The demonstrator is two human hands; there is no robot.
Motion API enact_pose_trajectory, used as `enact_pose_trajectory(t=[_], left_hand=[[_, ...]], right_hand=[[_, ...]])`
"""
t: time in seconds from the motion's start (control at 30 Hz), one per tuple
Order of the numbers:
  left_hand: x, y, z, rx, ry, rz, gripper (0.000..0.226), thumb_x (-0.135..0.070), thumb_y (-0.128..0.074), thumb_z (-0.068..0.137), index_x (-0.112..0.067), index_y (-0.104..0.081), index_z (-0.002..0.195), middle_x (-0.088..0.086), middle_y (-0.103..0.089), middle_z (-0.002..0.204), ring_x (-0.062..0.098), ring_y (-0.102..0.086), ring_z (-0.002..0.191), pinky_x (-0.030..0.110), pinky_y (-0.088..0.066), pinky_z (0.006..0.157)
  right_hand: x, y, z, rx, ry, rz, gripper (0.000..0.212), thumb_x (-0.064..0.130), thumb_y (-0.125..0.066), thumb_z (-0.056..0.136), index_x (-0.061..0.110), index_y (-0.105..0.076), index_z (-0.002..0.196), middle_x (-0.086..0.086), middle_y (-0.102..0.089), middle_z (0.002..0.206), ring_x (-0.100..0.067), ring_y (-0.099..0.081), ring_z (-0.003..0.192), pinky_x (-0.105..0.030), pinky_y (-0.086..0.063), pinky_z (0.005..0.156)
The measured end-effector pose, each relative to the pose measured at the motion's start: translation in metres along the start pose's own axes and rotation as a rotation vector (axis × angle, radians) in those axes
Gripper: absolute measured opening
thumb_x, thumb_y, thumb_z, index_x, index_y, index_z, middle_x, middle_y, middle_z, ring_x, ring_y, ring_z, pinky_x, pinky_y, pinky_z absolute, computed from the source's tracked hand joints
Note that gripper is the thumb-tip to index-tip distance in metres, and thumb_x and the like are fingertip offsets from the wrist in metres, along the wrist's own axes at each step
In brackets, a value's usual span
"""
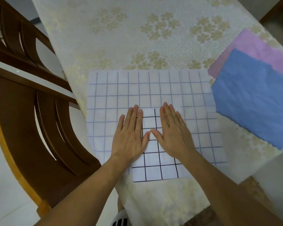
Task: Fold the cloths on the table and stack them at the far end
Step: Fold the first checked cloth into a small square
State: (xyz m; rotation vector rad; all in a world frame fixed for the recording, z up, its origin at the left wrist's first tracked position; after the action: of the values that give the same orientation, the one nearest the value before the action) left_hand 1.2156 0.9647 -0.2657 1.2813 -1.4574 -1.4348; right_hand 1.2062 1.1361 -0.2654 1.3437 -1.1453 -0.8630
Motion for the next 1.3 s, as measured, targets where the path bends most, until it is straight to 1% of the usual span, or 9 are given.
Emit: enact_pose_trajectory(t=[0.13,0.23,0.33,0.4,0.6,0.8,1.1,1.2,1.3], left_hand=[[0.002,-0.002,0.002,0.012,-0.009,-0.019,0.074,-0.055,-0.018,0.102,-0.008,0.001,0.157,0.009,0.007,0.166,0.021,0.009,0.153,0.047,-0.010,0.124],[0.000,0.011,-0.004,0.021,0.004,-0.014,0.076,-0.056,-0.019,0.102,-0.007,0.001,0.157,0.010,0.007,0.166,0.022,0.010,0.153,0.048,-0.010,0.124],[-0.016,0.021,-0.033,-0.005,-0.071,-0.047,0.075,-0.053,-0.024,0.103,-0.006,-0.002,0.157,0.011,0.003,0.166,0.022,0.006,0.153,0.045,-0.006,0.125],[-0.031,0.013,-0.060,0.022,-0.118,-0.050,0.074,-0.053,-0.026,0.103,-0.007,-0.004,0.157,0.011,0.001,0.166,0.022,0.004,0.153,0.045,-0.010,0.125],[-0.037,-0.018,-0.082,0.102,-0.064,-0.009,0.078,-0.059,-0.025,0.101,-0.007,-0.005,0.157,0.009,0.002,0.166,0.021,0.004,0.153,0.044,-0.011,0.123],[-0.041,-0.011,-0.084,0.077,-0.055,0.009,0.080,-0.060,-0.023,0.101,-0.008,-0.003,0.157,0.009,0.004,0.166,0.021,0.004,0.153,0.043,-0.010,0.122],[-0.041,-0.011,-0.088,0.111,-0.044,0.023,0.079,-0.062,-0.017,0.101,-0.011,0.006,0.157,0.007,0.014,0.165,0.020,0.012,0.153,0.044,-0.004,0.122],[-0.040,0.003,-0.096,0.091,-0.070,0.012,0.076,-0.062,-0.018,0.101,-0.018,0.004,0.158,0.005,0.011,0.166,0.022,0.011,0.153,0.045,0.002,0.122],[-0.037,0.021,-0.120,0.049,-0.114,0.034,0.070,-0.060,-0.030,0.099,-0.023,-0.018,0.158,0.006,-0.009,0.166,0.026,-0.006,0.153,0.051,-0.006,0.121]], right_hand=[[-0.004,-0.004,0.001,0.023,-0.009,-0.049,0.084,0.064,-0.011,0.101,0.004,-0.005,0.158,-0.014,0.000,0.167,-0.025,0.001,0.155,-0.045,-0.013,0.126],[-0.001,0.008,-0.006,0.023,-0.044,-0.003,0.084,0.064,-0.012,0.100,0.002,-0.005,0.158,-0.015,-0.001,0.167,-0.026,0.000,0.155,-0.045,-0.016,0.125],[0.001,0.014,-0.035,-0.010,-0.025,0.058,0.083,0.061,-0.016,0.101,0.000,-0.010,0.157,-0.016,-0.005,0.167,-0.026,-0.003,0.155,-0.045,-0.015,0.125],[0.004,0.008,-0.062,0.022,0.000,0.053,0.082,0.061,-0.016,0.102,0.001,-0.010,0.157,-0.015,-0.005,0.167,-0.025,-0.002,0.155,-0.044,-0.015,0.125],[0.001,-0.011,-0.085,0.112,0.010,-0.020,0.085,0.066,-0.010,0.100,0.004,-0.003,0.158,-0.012,0.003,0.167,-0.023,0.003,0.155,-0.042,-0.011,0.123],[-0.001,-0.004,-0.091,0.071,-0.010,-0.006,0.087,0.068,-0.012,0.100,0.004,-0.007,0.158,-0.013,-0.002,0.167,-0.024,-0.002,0.155,-0.042,-0.010,0.123],[-0.006,-0.007,-0.100,0.065,0.012,0.028,0.086,0.067,-0.009,0.100,0.005,-0.003,0.158,-0.011,0.002,0.167,-0.023,0.003,0.155,-0.043,-0.008,0.124],[-0.008,0.008,-0.112,-0.004,0.076,0.049,0.081,0.063,-0.019,0.101,0.008,-0.006,0.159,-0.011,-0.001,0.168,-0.023,0.000,0.155,-0.042,-0.006,0.124],[-0.010,0.025,-0.138,-0.137,0.218,0.010,0.069,0.048,-0.043,0.099,0.009,-0.032,0.155,-0.012,-0.025,0.163,-0.026,-0.023,0.151,-0.049,-0.020,0.121]])
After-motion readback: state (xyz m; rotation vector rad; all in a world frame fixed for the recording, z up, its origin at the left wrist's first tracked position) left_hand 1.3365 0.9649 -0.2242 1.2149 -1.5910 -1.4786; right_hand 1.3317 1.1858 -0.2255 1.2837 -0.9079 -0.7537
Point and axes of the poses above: each hand's wrist, its own z-axis towards the middle knuckle, its own y-axis out of the back of the hand, x = y × z, the point moved 3 cm from there along z, towards the middle knuckle
